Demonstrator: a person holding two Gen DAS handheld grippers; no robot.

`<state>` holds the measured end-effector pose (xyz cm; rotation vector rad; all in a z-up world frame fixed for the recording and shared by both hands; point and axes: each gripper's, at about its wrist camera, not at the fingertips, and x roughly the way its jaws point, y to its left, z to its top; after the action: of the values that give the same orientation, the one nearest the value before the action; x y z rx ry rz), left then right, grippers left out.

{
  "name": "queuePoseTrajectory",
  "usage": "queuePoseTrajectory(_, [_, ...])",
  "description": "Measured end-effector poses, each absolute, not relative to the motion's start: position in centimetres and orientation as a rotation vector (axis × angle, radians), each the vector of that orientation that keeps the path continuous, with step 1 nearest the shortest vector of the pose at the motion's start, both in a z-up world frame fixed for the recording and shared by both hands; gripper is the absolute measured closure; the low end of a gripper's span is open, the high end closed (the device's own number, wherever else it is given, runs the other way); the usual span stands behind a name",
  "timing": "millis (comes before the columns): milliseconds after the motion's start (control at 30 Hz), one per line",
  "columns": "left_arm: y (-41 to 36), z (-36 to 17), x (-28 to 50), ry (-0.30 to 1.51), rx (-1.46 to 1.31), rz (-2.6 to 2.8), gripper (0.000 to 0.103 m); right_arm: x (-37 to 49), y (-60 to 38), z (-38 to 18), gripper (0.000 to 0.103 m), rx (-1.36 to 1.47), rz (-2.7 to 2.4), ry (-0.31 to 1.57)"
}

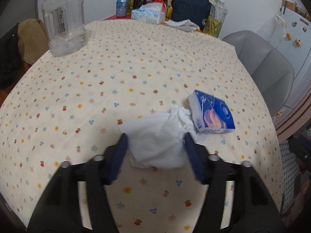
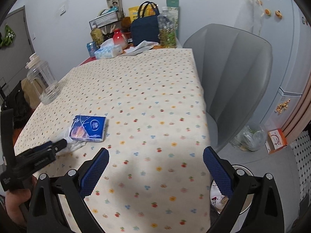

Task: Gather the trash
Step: 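Close the left gripper on the white tissue while the right approaches the blue pack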

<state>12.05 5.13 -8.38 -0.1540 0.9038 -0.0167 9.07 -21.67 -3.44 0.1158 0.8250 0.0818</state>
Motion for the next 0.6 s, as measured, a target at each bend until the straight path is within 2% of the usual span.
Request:
queuePoseTrajectory(67, [5.0,-8.4,11.9,0.891,-0.144,-0.038,0.061,9.4,-21.0,-3.6,0.008,0.112,0.092,0.83])
queuePoseTrajectory(100, [5.0,-8.3,11.8,0.889,-0.145,-0.047,0.075,9.5,-20.7,-3.7,0.008,0.11,0.097,0.833])
queuePoseTrajectory(133, [4.9,-8.2,11.8,0.889,-0.134,-0.035,0.094,9.6,-20.3,-3.8,0.008,0.106,0.104,0.837])
queuePoseTrajectory(167, [5.0,-8.1,11.8,0.887,-0.129,-0.026,0.098,9.7,-20.0,-3.8,0.008,0.103,0.109,0.839])
queuePoseTrajectory(600, [10.0,-5.7,10.5,0.769,-0.233,0.061,0.1,10.6,-15.5,-4.0,0.008,0.056,0.178,0.858])
